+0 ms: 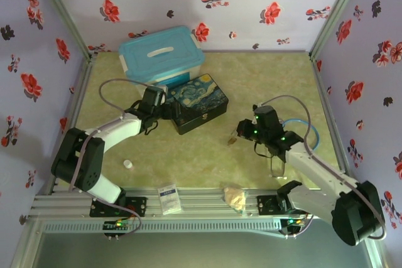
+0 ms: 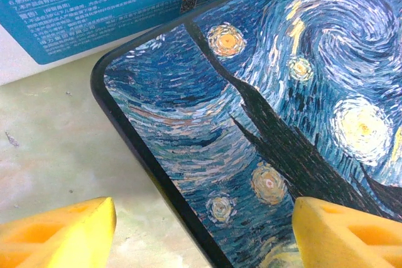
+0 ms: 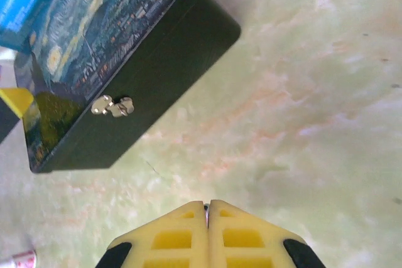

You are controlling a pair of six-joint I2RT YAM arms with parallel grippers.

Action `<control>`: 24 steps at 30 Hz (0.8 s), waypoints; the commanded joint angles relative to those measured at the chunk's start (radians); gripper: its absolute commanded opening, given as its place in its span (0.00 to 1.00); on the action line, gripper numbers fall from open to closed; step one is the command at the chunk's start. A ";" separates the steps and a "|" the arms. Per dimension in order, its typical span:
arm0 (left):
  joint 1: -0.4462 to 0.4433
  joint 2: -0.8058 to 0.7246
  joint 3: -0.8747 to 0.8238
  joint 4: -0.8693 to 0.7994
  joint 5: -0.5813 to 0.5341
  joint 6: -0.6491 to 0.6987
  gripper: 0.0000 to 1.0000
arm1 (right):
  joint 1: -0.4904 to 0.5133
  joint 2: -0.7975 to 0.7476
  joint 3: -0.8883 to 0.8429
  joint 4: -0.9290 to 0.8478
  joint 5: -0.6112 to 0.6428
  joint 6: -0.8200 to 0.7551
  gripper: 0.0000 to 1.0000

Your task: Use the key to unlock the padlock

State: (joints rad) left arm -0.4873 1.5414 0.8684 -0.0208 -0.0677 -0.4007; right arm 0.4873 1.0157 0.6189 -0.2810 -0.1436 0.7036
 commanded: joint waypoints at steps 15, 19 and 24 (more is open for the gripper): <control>0.003 -0.290 -0.062 -0.115 0.035 -0.035 0.82 | -0.041 0.322 0.001 0.030 -0.133 -0.109 0.00; -0.023 -0.320 -0.109 -0.110 0.037 -0.075 0.83 | -0.042 0.384 0.006 0.052 -0.075 -0.145 0.00; -0.169 -0.348 -0.209 -0.041 -0.025 -0.122 0.94 | -0.042 0.395 0.000 0.068 -0.061 -0.173 0.14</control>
State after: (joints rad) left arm -0.5800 1.2201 0.7113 -0.0856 -0.0578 -0.4782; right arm 0.4511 1.4036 0.6144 -0.2340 -0.2359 0.5701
